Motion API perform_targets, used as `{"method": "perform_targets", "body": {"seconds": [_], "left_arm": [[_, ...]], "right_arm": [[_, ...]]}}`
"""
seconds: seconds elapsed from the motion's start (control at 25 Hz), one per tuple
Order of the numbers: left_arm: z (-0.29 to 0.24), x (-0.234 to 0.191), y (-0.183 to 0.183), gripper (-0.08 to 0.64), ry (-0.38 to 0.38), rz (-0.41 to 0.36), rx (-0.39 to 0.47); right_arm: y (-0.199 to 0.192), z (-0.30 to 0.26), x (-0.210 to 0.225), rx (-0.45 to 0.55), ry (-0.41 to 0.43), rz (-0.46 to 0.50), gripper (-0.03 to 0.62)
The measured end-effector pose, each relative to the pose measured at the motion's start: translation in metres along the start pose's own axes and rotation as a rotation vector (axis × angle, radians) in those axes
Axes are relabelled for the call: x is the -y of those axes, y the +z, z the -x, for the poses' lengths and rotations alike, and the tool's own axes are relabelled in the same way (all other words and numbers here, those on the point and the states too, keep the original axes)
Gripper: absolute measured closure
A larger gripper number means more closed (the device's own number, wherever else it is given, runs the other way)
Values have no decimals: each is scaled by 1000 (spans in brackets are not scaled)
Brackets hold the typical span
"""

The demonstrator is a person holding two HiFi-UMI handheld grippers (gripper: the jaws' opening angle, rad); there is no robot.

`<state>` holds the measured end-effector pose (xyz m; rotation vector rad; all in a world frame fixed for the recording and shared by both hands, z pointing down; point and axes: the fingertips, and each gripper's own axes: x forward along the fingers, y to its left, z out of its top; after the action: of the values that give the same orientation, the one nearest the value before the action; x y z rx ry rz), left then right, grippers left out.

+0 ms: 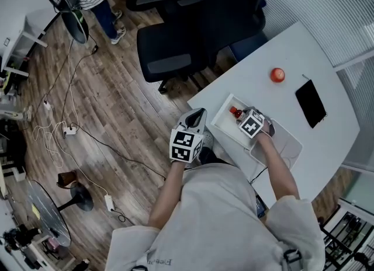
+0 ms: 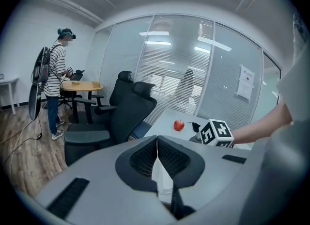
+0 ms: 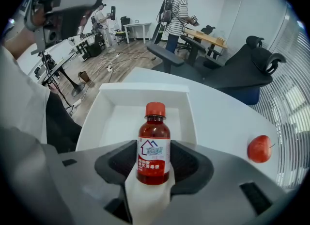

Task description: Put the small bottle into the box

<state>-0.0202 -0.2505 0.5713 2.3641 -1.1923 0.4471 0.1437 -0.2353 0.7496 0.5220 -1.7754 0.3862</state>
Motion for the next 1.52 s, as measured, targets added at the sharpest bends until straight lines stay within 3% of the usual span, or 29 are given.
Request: {"method": "perform_targets", "body": {"seconds": [0.64,0.92,1.52], "left_arm": [[0,1,-3,531,-16,-5,-5],[14,0,-2,531,-11,-10,4],[48,33,-18,531,-81,-46,0]], "right_arm": [[13,-11,-1,20,-10,5,370],[11,-12,2,21,-82,22,365],[-5,55,-28,158,-188,-142,357]]}}
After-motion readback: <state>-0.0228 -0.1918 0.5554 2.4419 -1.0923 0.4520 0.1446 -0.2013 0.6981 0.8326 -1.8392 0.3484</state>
